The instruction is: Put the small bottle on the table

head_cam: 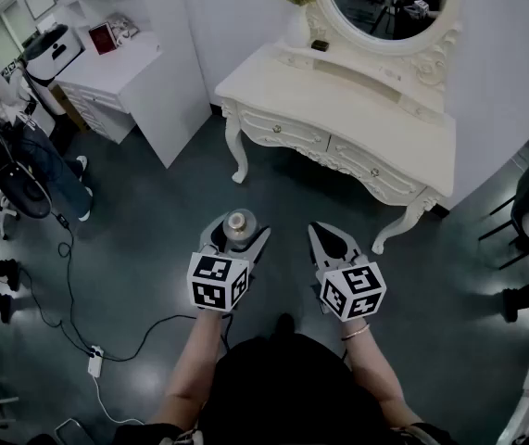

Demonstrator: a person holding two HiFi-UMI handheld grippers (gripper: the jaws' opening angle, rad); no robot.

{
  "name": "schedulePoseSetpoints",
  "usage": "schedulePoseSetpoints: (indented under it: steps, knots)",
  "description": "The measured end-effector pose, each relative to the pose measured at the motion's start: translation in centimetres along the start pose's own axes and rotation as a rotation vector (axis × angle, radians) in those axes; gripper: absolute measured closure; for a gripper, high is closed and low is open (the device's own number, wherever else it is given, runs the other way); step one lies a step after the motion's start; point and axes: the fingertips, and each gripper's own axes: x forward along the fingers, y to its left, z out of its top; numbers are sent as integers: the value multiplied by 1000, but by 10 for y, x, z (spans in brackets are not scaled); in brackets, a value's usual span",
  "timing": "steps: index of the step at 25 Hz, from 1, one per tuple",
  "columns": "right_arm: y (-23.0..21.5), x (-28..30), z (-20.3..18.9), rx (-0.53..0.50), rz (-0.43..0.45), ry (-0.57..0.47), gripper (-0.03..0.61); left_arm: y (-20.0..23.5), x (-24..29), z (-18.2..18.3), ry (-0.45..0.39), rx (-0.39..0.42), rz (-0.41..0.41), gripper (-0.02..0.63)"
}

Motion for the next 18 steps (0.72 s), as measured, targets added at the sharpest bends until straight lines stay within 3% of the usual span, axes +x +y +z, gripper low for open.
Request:
schedulePoseSetpoints:
  steps: [18]
  knots:
    - [-28,-3,8,30,2,-26,574,-8,26,9,10,7,1,277]
